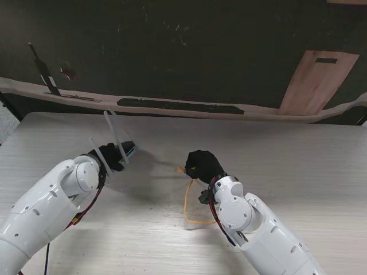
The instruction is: Untangle the Ethernet cable and plug it into the router
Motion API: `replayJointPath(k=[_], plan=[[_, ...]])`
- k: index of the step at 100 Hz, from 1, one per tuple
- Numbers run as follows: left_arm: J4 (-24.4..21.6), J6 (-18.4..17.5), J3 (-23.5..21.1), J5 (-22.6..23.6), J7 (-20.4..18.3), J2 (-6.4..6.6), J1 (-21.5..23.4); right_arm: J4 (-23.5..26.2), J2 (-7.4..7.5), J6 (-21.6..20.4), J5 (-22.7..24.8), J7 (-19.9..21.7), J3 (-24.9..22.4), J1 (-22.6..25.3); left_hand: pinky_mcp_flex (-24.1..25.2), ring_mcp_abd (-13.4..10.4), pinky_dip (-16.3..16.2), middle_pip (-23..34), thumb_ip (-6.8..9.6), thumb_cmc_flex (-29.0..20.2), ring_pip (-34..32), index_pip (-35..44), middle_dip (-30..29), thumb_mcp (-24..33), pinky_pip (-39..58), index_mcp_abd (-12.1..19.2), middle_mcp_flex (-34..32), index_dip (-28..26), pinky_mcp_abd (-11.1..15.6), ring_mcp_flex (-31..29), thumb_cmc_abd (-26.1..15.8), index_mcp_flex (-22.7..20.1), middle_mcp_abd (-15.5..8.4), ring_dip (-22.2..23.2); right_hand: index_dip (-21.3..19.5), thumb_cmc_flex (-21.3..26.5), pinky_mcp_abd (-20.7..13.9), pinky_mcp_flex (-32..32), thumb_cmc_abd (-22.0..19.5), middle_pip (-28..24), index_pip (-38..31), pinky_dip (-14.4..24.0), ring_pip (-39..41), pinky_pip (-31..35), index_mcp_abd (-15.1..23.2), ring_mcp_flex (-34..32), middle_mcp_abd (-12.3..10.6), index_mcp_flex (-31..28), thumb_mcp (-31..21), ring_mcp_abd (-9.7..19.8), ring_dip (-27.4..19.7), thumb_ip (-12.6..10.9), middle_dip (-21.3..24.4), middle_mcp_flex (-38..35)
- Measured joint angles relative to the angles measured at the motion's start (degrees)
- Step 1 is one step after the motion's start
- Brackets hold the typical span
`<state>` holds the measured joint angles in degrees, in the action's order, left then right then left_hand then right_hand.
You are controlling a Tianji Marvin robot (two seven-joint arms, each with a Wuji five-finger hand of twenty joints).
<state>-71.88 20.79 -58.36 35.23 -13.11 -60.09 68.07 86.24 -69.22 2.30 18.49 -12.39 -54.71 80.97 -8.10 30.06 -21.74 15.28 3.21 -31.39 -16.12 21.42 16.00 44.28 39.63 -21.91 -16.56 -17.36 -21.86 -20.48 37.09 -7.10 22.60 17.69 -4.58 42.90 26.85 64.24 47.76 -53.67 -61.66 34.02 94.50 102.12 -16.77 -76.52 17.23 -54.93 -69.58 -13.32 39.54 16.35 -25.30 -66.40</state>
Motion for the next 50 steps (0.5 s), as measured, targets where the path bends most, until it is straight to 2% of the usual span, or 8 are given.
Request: replayJointPath(k=[23,50], plan=[[0.3,-3.4,3.7,-2.8,-1.1,-0.57,-2.5,0.7,-0.01,4.7,-0.2,0.3,0.7,-0.5,-0.7,0.1,0.0,1.5,0.01,0.0,0.0,0.4,0.1,-0.3,0.9,0.1,-0.8,0.0,-0.2,-1.2,0.1,-1.3,0.0,0.0,0.0,0.0,0.9,0.0,0.0,0.0,0.0,-0.7,0.0,0.0,-0.1,0.0,0.0,0.0,0.0,-0.2,-0.1,0.0,0.0,-0.1],[-0.8,-4.5,8.0,-5.4,-1.4,-1.05,-4.1,0.0,-0.67,7.4,-1.7,-0.9,2.8,-1.7,-0.8,0.1,0.0,1.9,0.01,0.0,-0.4,0.7,0.6,-0.3,1.2,0.2,-0.9,0.0,-0.3,-1.2,0.1,-1.6,-0.1,0.0,0.0,0.6,2.2,0.0,0.0,-0.1,0.2,-1.0,-0.7,-0.1,-1.2,0.0,0.2,-0.1,0.0,-1.6,-0.2,0.0,0.0,-2.0]])
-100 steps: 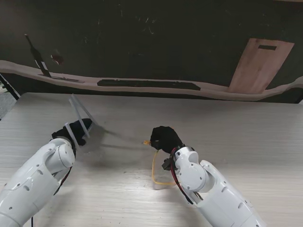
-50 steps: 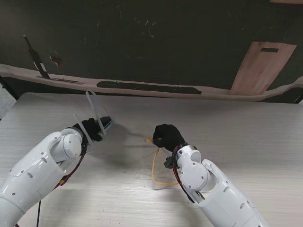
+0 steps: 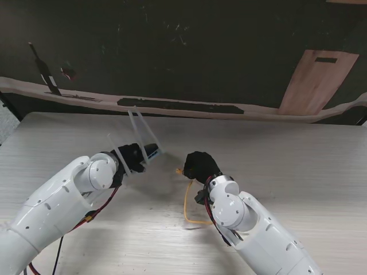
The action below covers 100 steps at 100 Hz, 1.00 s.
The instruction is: Untangle the Ethernet cable and plug it into the router
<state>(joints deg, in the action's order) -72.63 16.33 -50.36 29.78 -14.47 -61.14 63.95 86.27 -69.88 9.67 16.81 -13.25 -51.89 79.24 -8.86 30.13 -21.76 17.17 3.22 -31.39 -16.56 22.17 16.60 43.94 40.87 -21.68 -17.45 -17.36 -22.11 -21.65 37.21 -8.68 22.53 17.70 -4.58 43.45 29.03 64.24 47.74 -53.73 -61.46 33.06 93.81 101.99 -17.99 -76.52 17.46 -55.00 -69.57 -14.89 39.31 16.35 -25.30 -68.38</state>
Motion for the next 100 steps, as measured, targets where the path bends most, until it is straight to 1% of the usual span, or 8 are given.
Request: replayJointPath(k=[18,29,38,50,56,79,89,100], plan=[[-0.1,0.1,3.0,-0.6,0.5,-0.78,-1.2,-2.1,-1.62,1.9,-1.0,-3.6,1.6,-1.3,0.0,0.0,0.0,0.0,0.0,0.0,-0.2,0.1,0.1,0.0,0.1,0.0,0.0,0.0,0.0,0.0,0.0,0.0,0.0,0.0,0.0,0.0,0.5,0.0,0.0,0.0,0.3,-0.3,-0.1,0.0,-0.1,0.0,0.0,-0.1,0.0,-0.2,0.0,0.0,0.0,-0.2],[-0.4,0.5,3.4,-0.8,0.8,-1.24,-1.2,-3.3,-2.48,3.2,-1.4,-4.9,2.7,-2.2,0.0,0.0,0.0,0.5,0.0,0.0,-0.5,0.4,0.1,0.0,0.3,0.0,0.0,0.0,0.0,0.0,0.0,-0.1,0.0,0.0,0.0,0.0,0.6,0.0,0.0,-0.4,0.3,-0.3,-0.1,0.0,-0.2,0.0,0.1,-0.1,0.0,-0.5,0.0,0.0,0.0,-0.9],[-1.3,1.1,3.1,-0.9,1.1,-1.39,-0.5,-4.9,-3.25,4.3,-1.1,-7.3,4.0,-3.2,0.0,0.0,0.0,0.9,0.0,0.0,-0.8,0.7,0.1,0.0,0.6,0.1,0.0,0.0,0.0,0.0,0.0,-0.1,0.0,0.1,0.0,0.0,0.7,0.0,0.0,-0.8,0.3,-0.3,-0.1,0.0,-0.3,0.0,0.1,-0.2,0.0,-0.6,0.0,0.0,0.0,-1.0],[-2.8,1.2,2.4,-0.6,1.4,-1.41,0.9,-7.7,-4.41,4.5,-0.3,-9.8,5.4,-4.6,0.0,0.0,0.0,1.3,0.0,0.0,-1.0,0.8,0.1,-0.1,0.7,0.1,0.0,0.0,0.0,0.0,0.0,-0.3,-0.1,0.1,0.0,0.0,0.7,0.0,0.5,-1.6,0.4,-0.3,-0.1,0.0,-0.4,0.0,0.1,-0.8,-0.1,-0.7,0.0,0.0,-0.1,-1.6],[-3.2,1.2,2.2,-0.5,1.6,-1.43,1.4,-8.7,-5.07,4.5,-0.4,-11.1,5.9,-5.0,0.0,0.0,0.0,1.4,0.0,0.0,-1.0,0.8,0.1,-0.1,0.7,0.2,0.0,0.0,0.0,0.0,0.0,-0.4,-0.1,0.1,0.0,0.0,0.7,0.0,0.5,-1.8,0.4,-0.1,0.0,0.0,-0.4,0.0,0.1,-0.8,-0.3,-0.7,0.1,0.5,-0.1,-1.7],[-3.4,-0.1,1.6,-0.8,1.2,-1.29,1.9,-10.9,-7.15,5.1,-1.3,-14.6,7.1,-6.3,0.0,0.0,0.0,1.5,0.0,0.0,-1.0,0.8,0.1,-0.1,0.7,0.2,0.0,0.0,0.0,0.0,0.0,-0.5,-0.1,0.1,0.0,0.0,0.7,0.0,0.6,-1.9,0.3,0.2,0.1,0.0,-0.8,0.0,0.1,-0.9,-0.6,-0.7,0.1,0.5,-0.2,-1.7],[-3.4,-0.8,1.6,-0.8,1.1,-1.19,1.9,-10.9,-7.73,5.9,-1.6,-15.4,7.0,-6.3,0.0,0.0,0.0,1.5,0.0,0.0,-1.0,0.9,0.2,-0.1,0.7,0.2,0.0,0.0,0.0,0.0,0.0,-0.5,-0.1,0.2,0.0,0.0,0.7,0.0,0.7,-2.0,0.3,0.3,0.2,0.0,-1.1,0.0,0.1,-0.9,-0.7,-0.7,0.2,0.5,-0.3,-2.2],[-3.4,-1.3,2.2,-0.8,0.6,-0.99,1.5,-10.8,-7.93,6.3,-1.7,-15.6,7.0,-6.3,0.0,0.0,-0.4,1.5,0.0,0.0,-1.0,0.9,0.2,-0.4,0.7,0.2,0.0,0.0,0.0,0.0,0.0,-0.5,-0.1,0.4,0.5,0.1,0.7,0.0,1.3,-2.5,0.3,0.8,0.6,0.0,-1.2,0.0,0.1,-1.5,-0.9,-0.7,0.2,0.5,-0.7,-2.3]])
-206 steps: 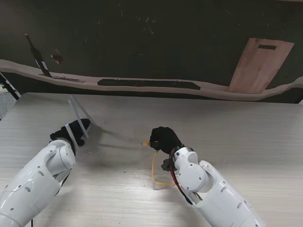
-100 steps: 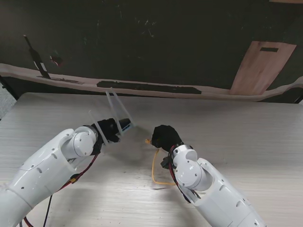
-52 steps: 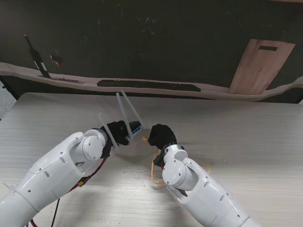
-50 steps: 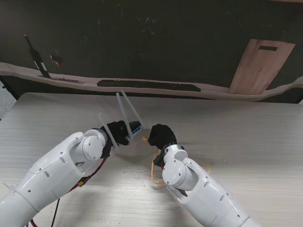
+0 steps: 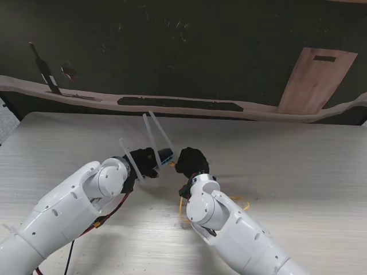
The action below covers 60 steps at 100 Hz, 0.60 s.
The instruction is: Untangle the Ethernet cable and plug it into the router
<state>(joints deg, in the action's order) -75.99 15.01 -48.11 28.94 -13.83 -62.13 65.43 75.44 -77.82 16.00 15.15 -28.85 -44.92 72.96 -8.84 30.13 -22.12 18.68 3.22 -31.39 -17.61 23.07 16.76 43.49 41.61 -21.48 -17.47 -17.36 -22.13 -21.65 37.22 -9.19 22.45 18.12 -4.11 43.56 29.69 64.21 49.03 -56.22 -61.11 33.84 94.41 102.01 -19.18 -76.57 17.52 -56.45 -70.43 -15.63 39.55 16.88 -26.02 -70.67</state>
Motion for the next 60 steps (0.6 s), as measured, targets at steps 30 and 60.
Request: replayJointPath(k=[30,60], plan=[[-0.4,0.5,0.7,-0.2,-0.2,-0.02,-0.2,-0.4,-0.28,1.0,1.3,-0.7,0.2,-0.1,0.1,0.0,0.0,0.0,0.0,0.0,0.0,0.0,0.0,0.0,0.0,0.0,0.0,0.0,0.0,0.0,0.0,0.0,-0.1,0.0,0.3,0.6,-0.1,0.0,0.0,-0.9,0.0,1.8,1.1,0.1,-0.5,0.0,0.0,0.0,0.0,0.0,1.3,0.1,-1.3,-0.1],[-1.2,1.4,1.4,0.7,-0.7,0.08,-0.2,-0.9,0.23,3.4,3.7,0.7,0.9,-1.0,0.2,0.0,-0.1,0.0,0.0,0.0,0.0,0.0,0.0,0.0,0.1,0.1,0.0,0.0,0.0,0.1,0.0,0.0,-0.1,0.0,0.3,0.7,-0.5,0.3,0.0,-1.4,0.0,2.4,2.0,0.7,-0.8,-0.2,0.0,-0.1,0.0,0.0,2.0,0.1,-1.4,-0.7]])
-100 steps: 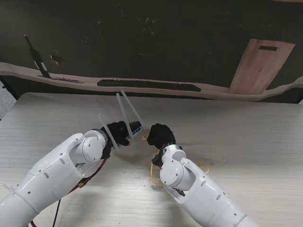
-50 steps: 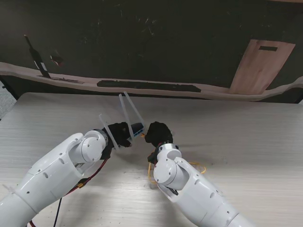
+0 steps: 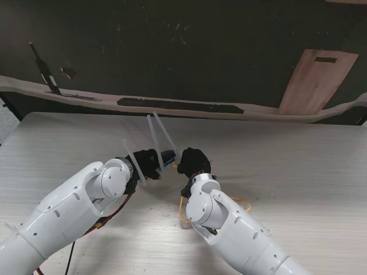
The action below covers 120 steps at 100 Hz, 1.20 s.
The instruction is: Untangle the Ethernet cable and plug it into the router
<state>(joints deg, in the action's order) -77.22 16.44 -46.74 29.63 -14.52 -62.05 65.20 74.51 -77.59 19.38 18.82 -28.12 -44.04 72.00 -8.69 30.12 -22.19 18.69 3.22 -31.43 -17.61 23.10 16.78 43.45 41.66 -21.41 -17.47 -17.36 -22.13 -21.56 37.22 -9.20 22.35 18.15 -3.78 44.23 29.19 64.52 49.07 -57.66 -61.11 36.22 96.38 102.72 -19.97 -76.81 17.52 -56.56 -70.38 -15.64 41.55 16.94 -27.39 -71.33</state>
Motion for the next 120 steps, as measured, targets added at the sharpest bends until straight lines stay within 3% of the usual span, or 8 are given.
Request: replayJointPath(k=[60,120], plan=[[-0.4,1.6,0.9,-0.1,0.8,-0.08,-0.1,-0.6,-0.67,2.5,-2.9,0.4,0.2,-1.5,0.7,0.0,-0.2,0.0,0.0,0.0,-0.6,0.0,0.0,0.0,0.9,0.0,0.0,0.0,0.0,0.6,0.0,0.0,0.0,0.1,-0.6,0.0,-0.1,0.2,0.0,-0.7,0.0,0.9,0.7,0.7,0.0,0.0,0.0,0.0,0.0,0.0,1.4,0.0,-0.7,-0.1],[-0.8,1.9,1.4,-0.3,0.1,-0.01,-0.4,-2.6,-2.56,4.5,-6.6,-1.2,-0.1,-2.3,1.5,0.0,-0.8,0.0,0.0,-0.7,-1.4,-0.1,0.0,-1.4,1.4,0.0,0.0,0.2,-0.1,1.3,-0.7,0.0,0.0,0.1,-2.0,0.0,-0.2,0.3,1.2,-1.5,-0.2,1.3,1.0,1.1,-0.1,-0.3,0.0,-0.5,-0.7,0.0,2.1,0.0,-0.8,-0.4]])
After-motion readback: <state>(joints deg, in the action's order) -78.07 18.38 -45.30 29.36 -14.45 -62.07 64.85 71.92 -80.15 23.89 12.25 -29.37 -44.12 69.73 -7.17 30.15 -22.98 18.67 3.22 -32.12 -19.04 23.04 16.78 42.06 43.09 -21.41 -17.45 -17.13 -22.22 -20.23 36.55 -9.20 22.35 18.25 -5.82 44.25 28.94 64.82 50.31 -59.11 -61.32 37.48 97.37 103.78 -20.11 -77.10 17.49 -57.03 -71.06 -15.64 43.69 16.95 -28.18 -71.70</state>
